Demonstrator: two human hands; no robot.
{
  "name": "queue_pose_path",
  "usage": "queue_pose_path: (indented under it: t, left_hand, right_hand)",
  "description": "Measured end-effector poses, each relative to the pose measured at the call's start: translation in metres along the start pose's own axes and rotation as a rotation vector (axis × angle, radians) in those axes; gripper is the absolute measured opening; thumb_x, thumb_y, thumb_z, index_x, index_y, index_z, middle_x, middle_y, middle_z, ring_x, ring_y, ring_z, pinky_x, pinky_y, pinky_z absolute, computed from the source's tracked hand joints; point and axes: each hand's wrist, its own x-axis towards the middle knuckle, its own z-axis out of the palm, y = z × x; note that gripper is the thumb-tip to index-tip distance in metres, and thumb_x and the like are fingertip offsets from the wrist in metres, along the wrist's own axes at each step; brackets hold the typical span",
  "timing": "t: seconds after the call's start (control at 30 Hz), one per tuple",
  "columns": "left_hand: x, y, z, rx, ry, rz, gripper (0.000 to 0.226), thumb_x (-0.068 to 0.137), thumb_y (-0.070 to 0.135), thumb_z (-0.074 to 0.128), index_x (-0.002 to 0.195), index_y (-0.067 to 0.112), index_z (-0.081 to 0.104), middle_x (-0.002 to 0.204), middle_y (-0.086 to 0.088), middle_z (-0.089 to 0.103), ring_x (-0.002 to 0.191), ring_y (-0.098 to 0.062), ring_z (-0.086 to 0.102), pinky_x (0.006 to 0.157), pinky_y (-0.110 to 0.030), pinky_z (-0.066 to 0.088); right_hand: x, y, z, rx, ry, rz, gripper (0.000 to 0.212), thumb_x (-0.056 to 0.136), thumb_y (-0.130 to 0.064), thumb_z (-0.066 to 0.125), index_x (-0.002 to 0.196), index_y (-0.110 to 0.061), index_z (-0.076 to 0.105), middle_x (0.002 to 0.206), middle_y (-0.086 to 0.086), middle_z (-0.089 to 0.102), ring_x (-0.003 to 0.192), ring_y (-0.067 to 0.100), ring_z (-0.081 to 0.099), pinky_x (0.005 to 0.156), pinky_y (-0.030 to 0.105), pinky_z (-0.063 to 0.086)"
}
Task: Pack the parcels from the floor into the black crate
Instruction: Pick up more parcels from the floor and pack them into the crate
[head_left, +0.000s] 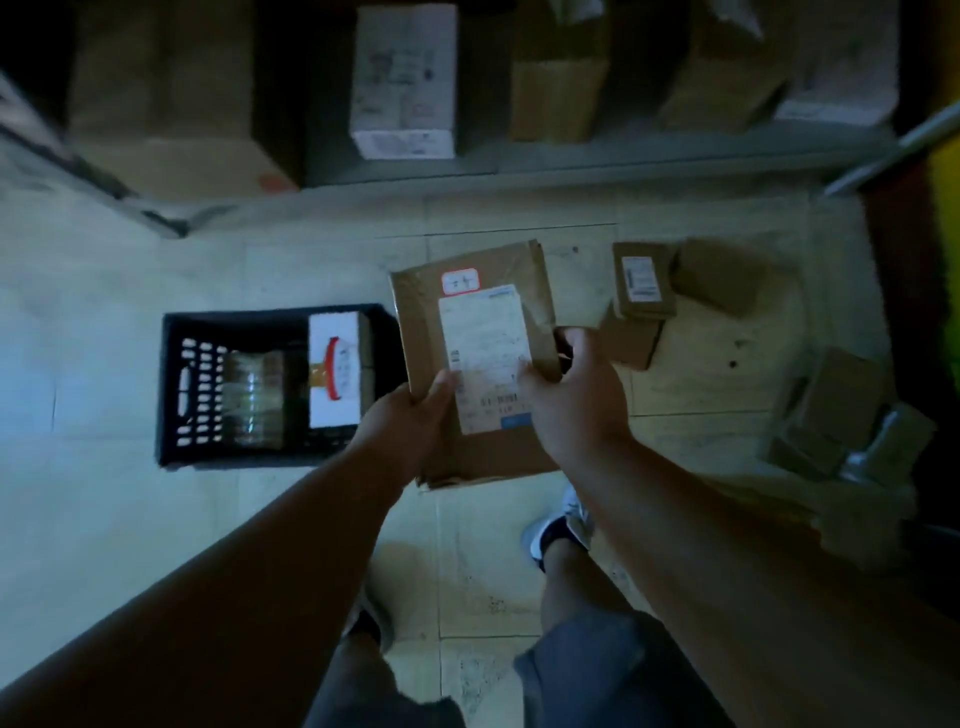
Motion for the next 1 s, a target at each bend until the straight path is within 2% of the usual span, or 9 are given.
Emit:
queue_pose_path:
  t: [0.23,0.37,0.43,0.53,0.6,0.7,0.83,0.93,1.0]
  left_hand:
    - [-0.021,-0.121,-0.158,-0.049,0.149,0.020,0.032,0.096,0.053,0.051,0.110,0.027,0.063,0.083,0.011,0.065,0.074,-0.005,0.063,0.052,-0.020,0.047]
    - [-0.042,-0.176,-0.258,0.048,0.268,0.038,0.032,0.096,0.046,0.055,0.109,0.022,0.071,0.088,0.006,0.070,0.080,-0.015,0.067,0.071,-0.032,0.057]
    - [-0.047,-0.195,-0.295,0.082,0.282,0.021,0.027,0.095,0.047,0.054,0.102,0.026,0.070,0.090,0.006,0.071,0.079,-0.013,0.067,0.070,-0.032,0.057]
    - [-0.044,-0.208,-0.327,0.114,0.278,0.053,0.019,0.096,0.045,0.054,0.084,0.032,0.061,0.082,0.011,0.067,0.073,-0.006,0.064,0.061,-0.028,0.055]
    - [-0.037,-0.207,-0.336,0.099,0.250,0.072,0.018,0.095,0.043,0.055,0.079,0.034,0.058,0.083,0.011,0.068,0.075,-0.008,0.065,0.065,-0.030,0.057]
    - [-0.018,-0.200,-0.344,0.062,0.198,0.049,0.011,0.092,0.040,0.060,0.086,0.032,0.063,0.086,0.009,0.070,0.078,-0.010,0.068,0.067,-0.033,0.059]
    - [0.018,-0.190,-0.355,-0.009,0.181,-0.009,0.002,0.091,0.032,0.062,0.090,0.030,0.062,0.091,0.006,0.070,0.080,-0.012,0.067,0.066,-0.031,0.059]
    - [0.047,-0.175,-0.354,-0.081,0.177,-0.032,0.036,0.087,0.022,0.068,0.119,0.024,0.052,0.101,0.005,0.066,0.084,-0.014,0.065,0.059,-0.029,0.056]
    - [0.073,-0.166,-0.351,-0.090,0.154,-0.029,0.055,0.085,0.015,0.071,0.132,0.023,0.043,0.107,0.003,0.063,0.094,-0.020,0.065,0.057,-0.027,0.054]
  right_hand:
    - [-0.115,-0.060,0.153,-0.007,-0.068,-0.006,0.034,0.090,-0.036,0.068,0.116,-0.025,0.050,0.103,-0.009,0.062,0.087,0.013,0.064,0.057,0.018,0.050]
    - [-0.181,-0.103,0.231,0.014,-0.148,-0.010,0.032,0.090,-0.033,0.067,0.117,-0.024,0.052,0.098,-0.011,0.060,0.088,0.013,0.063,0.051,0.012,0.039]
    - [-0.203,-0.121,0.261,0.000,-0.169,-0.030,0.027,0.090,-0.031,0.066,0.111,-0.027,0.050,0.095,-0.015,0.060,0.093,0.015,0.064,0.053,0.013,0.041]
    - [-0.218,-0.144,0.293,-0.078,-0.148,-0.063,0.041,0.091,-0.030,0.066,0.128,-0.021,0.049,0.122,0.000,0.058,0.110,0.022,0.062,0.070,0.027,0.058]
    - [-0.217,-0.154,0.306,-0.187,-0.092,-0.080,0.055,0.091,-0.030,0.065,0.141,-0.019,0.043,0.134,0.007,0.050,0.119,0.027,0.057,0.086,0.039,0.058]
    - [-0.202,-0.161,0.320,-0.278,-0.061,-0.070,0.066,0.092,-0.032,0.063,0.149,-0.018,0.035,0.140,0.009,0.046,0.127,0.029,0.050,0.098,0.046,0.050]
    - [-0.173,-0.170,0.343,-0.237,-0.133,-0.058,0.073,0.093,-0.030,0.064,0.154,-0.018,0.026,0.146,0.009,0.044,0.132,0.029,0.048,0.101,0.046,0.049]
    - [-0.154,-0.173,0.351,-0.171,-0.183,-0.084,0.092,0.092,-0.023,0.067,0.157,-0.026,0.002,0.146,0.009,0.047,0.129,0.027,0.052,0.100,0.047,0.050]
    - [-0.137,-0.170,0.356,-0.132,-0.218,-0.110,0.092,0.092,-0.018,0.065,0.156,-0.033,0.000,0.146,0.008,0.047,0.127,0.026,0.054,0.097,0.046,0.052]
